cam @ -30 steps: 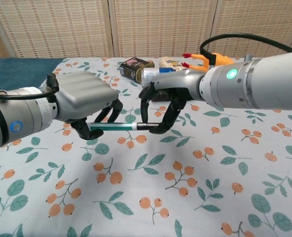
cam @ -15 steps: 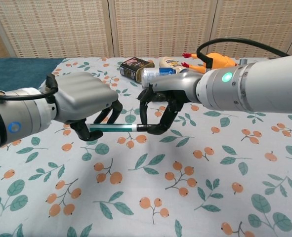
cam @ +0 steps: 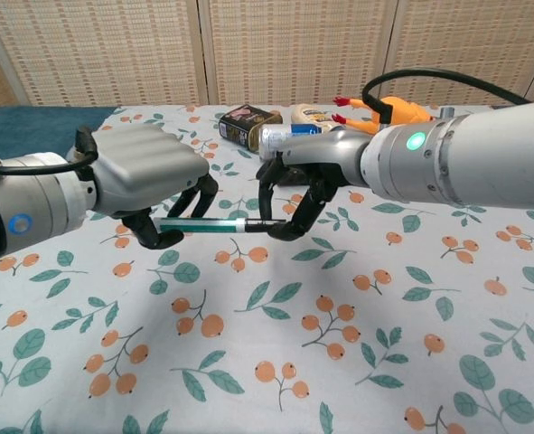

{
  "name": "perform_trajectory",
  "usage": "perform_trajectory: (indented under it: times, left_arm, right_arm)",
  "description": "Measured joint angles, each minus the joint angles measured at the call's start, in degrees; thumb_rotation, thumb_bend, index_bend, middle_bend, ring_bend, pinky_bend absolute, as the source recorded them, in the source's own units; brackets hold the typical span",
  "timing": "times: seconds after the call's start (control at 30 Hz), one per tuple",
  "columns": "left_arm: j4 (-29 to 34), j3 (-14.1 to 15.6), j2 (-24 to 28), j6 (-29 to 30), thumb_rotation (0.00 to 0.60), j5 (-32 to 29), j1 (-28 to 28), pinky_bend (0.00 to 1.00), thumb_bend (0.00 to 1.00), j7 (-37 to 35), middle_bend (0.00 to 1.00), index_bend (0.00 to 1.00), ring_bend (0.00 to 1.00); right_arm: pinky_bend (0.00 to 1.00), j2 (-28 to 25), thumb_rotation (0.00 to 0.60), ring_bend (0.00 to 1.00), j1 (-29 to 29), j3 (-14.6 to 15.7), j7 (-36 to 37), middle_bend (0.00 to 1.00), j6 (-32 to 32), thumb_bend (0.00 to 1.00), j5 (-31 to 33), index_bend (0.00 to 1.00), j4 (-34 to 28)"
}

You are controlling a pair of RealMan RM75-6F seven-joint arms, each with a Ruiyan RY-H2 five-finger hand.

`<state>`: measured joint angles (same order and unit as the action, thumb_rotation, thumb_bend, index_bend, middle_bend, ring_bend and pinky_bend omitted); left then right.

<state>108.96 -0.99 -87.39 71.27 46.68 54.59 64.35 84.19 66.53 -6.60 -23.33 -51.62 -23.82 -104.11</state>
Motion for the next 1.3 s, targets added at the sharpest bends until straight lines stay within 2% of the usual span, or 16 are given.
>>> perform_trajectory:
  times: [0.63, 0.7, 0.77, 0.87, 1.1, 1.3]
  left_arm:
    - [-0.26, 0.31, 0.94, -0.16, 0.600, 0.81, -0.49, 1.00, 0.39, -0.36, 0.88, 0.75, 0.95]
    - [-0.16, 0.26, 1.07, -0.23, 0.600, 0.77, -0.51, 1.00, 0.39, -0.36, 0.88, 0.75, 0.95]
    - [-0.13, 0.25, 1.05, -0.25, 0.600, 0.72, -0.49, 1.00, 0.39, -0.23, 0.88, 0.75, 0.95]
    - [-0.10, 0.15, 0.76, -0.32, 0.600, 0.54, -0.37, 1.00, 0.39, 0.06, 0.88, 0.75, 0.95]
    - [-0.20, 0.01, -0.07, -0.21, 0.600, 0.13, -0.07, 1.00, 0.40, 0.97, 0.88, 0.75, 0.95]
    - [-0.27, -0.17, -0.18, -0.26, 0.600, -0.12, 0.05, 1.00, 0.39, 1.06, 0.88, 0.75, 0.95]
  right_arm:
    - [0.00, -3.06, 0.600, 0.00, -1.42, -0.39, -1.64, 0.00, -2.03, 0.48, 0.05, 0.74, -2.79]
    - [0.00, -3.62, 0.600, 0.00, -1.49, -0.15, -2.11, 0.00, -2.05, 0.48, 0.30, 0.63, -3.23]
    - [0.00, -3.96, 0.600, 0.00, -1.78, -0.16, -1.85, 0.00, -1.71, 0.45, -0.17, 0.43, -3.55]
    - [0.00, -4.25, 0.600, 0.00, -2.49, -0.35, -0.51, 0.00, -0.66, 0.38, -2.44, 0.28, -3.69]
    - [0.00, -3.93, 0.600, 0.00, -4.31, -1.48, 3.08, 0.00, 1.01, 0.28, -8.89, 0.21, -3.29]
    - [0.00, -3.60, 0.600, 0.00, -4.43, -1.82, 3.53, 0.00, 1.58, 0.27, -9.28, 0.24, -3.30]
